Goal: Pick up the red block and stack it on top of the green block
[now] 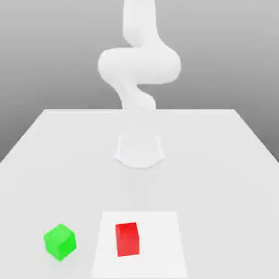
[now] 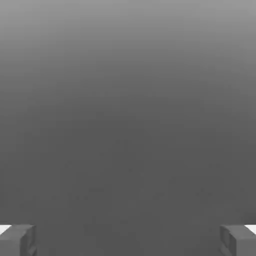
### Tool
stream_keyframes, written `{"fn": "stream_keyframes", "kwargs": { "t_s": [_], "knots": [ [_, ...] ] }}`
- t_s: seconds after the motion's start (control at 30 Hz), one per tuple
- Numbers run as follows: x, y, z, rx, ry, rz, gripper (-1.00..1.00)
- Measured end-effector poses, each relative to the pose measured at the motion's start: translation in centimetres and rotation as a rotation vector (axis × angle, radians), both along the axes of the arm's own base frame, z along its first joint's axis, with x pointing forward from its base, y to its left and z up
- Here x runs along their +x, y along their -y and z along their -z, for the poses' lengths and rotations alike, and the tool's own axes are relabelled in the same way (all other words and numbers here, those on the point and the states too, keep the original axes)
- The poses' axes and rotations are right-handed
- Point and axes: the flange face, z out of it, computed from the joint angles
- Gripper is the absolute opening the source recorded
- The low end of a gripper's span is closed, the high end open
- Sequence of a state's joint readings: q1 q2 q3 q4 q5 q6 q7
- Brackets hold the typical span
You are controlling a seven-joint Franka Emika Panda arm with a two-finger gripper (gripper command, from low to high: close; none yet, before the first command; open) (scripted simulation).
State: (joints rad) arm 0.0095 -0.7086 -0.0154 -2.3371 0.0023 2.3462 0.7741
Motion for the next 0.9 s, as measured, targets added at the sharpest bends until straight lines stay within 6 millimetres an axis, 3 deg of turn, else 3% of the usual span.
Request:
{"fn": "stream_keyframes", "kwargs": {
  "t_s": [0.17, 0.37, 0.53, 0.7, 0.9],
  "knots": [
    [5.4, 0.7, 10.4, -0.012, -0.168, -0.034, 0.00],
    [8.1, 1.2, 23.4, -0.027, -0.363, -0.074, 0.00],
    [7.6, 1.7, 34.0, -0.042, -0.525, -0.106, 0.00],
    [4.6, 2.4, 43.8, -0.059, -0.686, -0.136, 0.00],
    [4.0, 2.4, 51.1, -0.063, -0.715, -0.143, 0.00]
  ]
}}
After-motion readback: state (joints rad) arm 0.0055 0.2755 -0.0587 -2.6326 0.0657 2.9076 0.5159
